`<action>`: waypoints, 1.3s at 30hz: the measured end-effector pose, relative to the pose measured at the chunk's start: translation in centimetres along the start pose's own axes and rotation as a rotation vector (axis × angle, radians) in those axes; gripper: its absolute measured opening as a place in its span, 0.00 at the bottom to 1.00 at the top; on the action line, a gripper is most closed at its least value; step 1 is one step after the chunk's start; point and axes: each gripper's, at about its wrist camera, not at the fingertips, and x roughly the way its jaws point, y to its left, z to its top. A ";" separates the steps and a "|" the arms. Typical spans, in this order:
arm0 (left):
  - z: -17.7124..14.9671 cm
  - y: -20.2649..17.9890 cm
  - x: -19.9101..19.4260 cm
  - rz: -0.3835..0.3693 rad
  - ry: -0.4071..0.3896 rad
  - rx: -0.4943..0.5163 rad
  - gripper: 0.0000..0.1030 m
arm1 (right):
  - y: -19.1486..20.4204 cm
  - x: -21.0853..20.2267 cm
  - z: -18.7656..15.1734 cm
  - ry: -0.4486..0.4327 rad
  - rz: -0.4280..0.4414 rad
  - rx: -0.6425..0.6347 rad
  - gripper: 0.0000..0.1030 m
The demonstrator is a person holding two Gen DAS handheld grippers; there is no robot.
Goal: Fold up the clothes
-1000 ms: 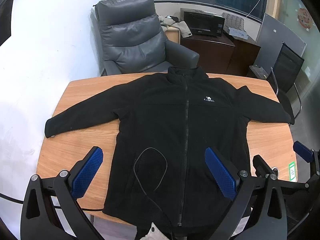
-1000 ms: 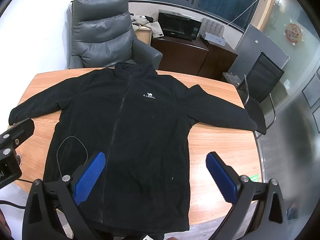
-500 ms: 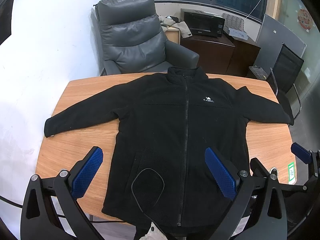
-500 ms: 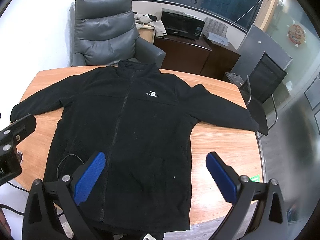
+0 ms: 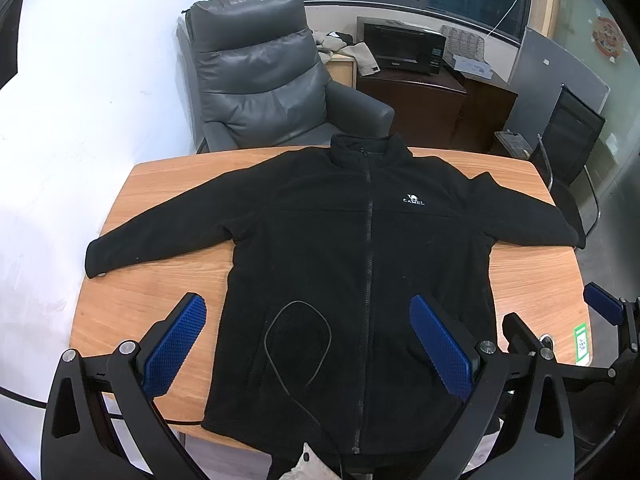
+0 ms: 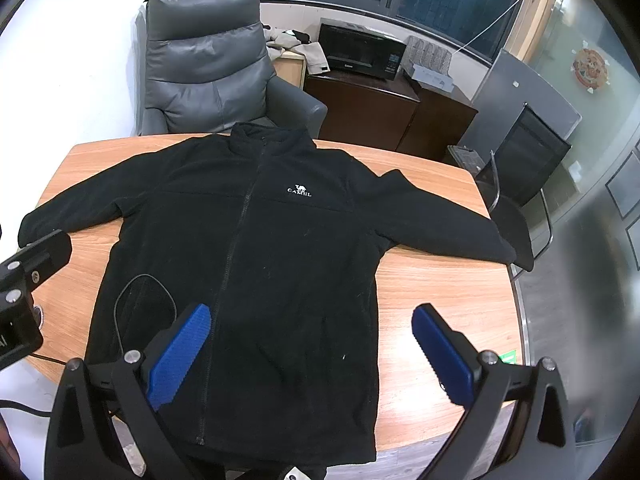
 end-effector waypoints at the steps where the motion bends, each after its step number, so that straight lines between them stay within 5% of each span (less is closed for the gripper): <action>1: 0.1 0.0 0.0 -0.002 0.001 0.002 1.00 | 0.0 0.0 0.0 0.000 -0.001 0.000 1.00; 13: 0.9 1.8 1.4 -0.018 -0.050 0.067 1.00 | 2.4 0.5 1.2 0.006 -0.062 -0.006 1.00; 25: 3.0 5.4 6.1 -0.163 -0.039 0.115 1.00 | 4.7 1.8 1.9 0.026 -0.110 0.087 1.00; 32: 5.8 -1.5 9.1 -0.238 -0.005 0.190 1.00 | -4.2 4.0 1.2 -0.063 0.022 0.166 1.00; 39: 8.0 -14.1 15.9 -0.307 0.046 0.270 1.00 | -23.1 8.9 -1.0 -0.205 0.009 0.248 1.00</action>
